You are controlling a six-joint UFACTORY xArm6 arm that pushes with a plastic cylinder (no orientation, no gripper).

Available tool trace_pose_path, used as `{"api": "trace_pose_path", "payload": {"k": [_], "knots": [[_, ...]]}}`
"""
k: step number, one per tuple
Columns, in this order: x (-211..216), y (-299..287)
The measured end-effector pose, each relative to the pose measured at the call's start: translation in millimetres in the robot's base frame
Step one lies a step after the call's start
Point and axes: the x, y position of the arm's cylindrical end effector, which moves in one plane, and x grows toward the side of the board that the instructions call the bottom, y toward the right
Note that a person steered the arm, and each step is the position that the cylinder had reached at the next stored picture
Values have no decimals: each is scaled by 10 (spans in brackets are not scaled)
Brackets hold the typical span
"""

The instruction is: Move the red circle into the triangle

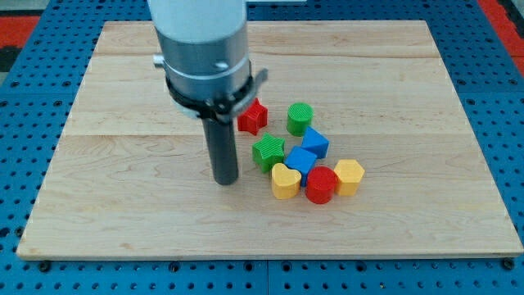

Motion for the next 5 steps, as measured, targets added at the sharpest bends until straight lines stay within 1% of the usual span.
{"api": "trace_pose_path", "payload": {"k": [2, 3, 4, 5], "knots": [[-701, 104], [-870, -69], [40, -436], [902, -425]]}}
